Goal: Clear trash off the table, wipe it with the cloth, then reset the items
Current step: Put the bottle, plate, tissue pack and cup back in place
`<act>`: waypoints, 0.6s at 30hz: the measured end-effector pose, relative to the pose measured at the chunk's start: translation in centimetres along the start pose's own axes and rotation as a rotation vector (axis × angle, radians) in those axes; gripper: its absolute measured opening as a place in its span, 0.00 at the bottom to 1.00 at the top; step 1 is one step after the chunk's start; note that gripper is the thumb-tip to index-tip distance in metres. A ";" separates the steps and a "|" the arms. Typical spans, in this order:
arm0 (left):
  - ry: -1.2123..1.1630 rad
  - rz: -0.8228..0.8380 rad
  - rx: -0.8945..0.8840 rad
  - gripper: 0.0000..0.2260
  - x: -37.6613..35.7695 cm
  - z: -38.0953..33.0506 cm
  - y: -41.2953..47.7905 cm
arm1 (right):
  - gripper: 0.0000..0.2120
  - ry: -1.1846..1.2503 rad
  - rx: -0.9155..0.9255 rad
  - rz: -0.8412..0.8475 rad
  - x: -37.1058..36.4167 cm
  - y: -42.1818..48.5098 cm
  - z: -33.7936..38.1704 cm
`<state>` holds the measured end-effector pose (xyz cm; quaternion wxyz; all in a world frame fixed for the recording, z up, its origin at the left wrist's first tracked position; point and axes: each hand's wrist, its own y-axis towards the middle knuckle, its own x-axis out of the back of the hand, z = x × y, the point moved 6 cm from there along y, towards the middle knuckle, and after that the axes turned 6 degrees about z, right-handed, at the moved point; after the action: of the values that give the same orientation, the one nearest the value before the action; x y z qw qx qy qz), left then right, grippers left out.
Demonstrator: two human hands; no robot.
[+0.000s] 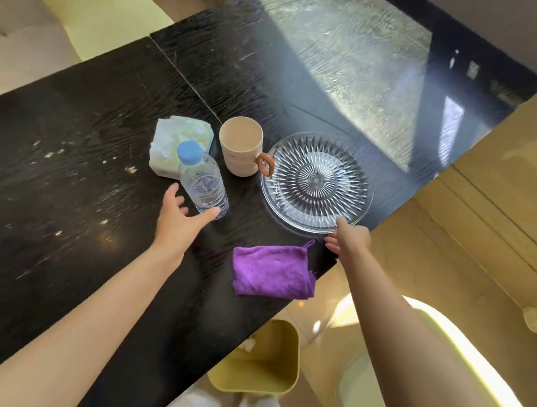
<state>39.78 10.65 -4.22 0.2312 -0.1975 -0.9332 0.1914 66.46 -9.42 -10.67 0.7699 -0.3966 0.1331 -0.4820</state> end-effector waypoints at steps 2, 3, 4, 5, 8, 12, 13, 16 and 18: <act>0.024 0.036 -0.215 0.43 0.6 -3.0 0.4 | 0.19 0.035 -0.008 -0.010 -0.3 0.5 0.5; 0.046 0.060 -0.288 0.42 0.6 -4.2 0.7 | 0.18 0.051 -0.015 -0.011 -0.4 0.7 0.6; 0.082 0.072 -0.325 0.40 0.5 -5.1 1.1 | 0.17 0.052 -0.023 -0.009 -0.6 0.8 0.6; 0.122 0.070 -0.340 0.39 0.4 -5.7 1.5 | 0.15 0.038 -0.024 -0.003 -0.7 0.8 0.7; 0.193 0.034 -0.366 0.35 -0.1 -6.4 2.2 | 0.08 0.032 -0.025 -0.002 -0.9 0.5 1.2; 0.201 0.027 -0.364 0.34 -0.3 -6.1 2.4 | 0.05 0.157 0.018 -0.006 -0.5 -0.3 1.9; 0.202 0.035 -0.365 0.33 -0.3 -6.2 2.4 | 0.06 0.161 0.045 -0.015 -0.3 -0.6 2.1; 0.238 0.048 -0.393 0.34 -0.3 -6.5 2.4 | 0.04 0.178 0.089 -0.050 0.5 -1.7 2.1; 0.266 0.048 -0.398 0.34 -0.2 -6.5 2.2 | 0.06 0.196 0.099 -0.070 0.9 -2.7 2.0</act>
<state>43.82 14.17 0.09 0.3042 -0.2849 -0.9088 -0.0183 66.37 -9.86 -7.19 0.7546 -0.3135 0.1696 -0.5509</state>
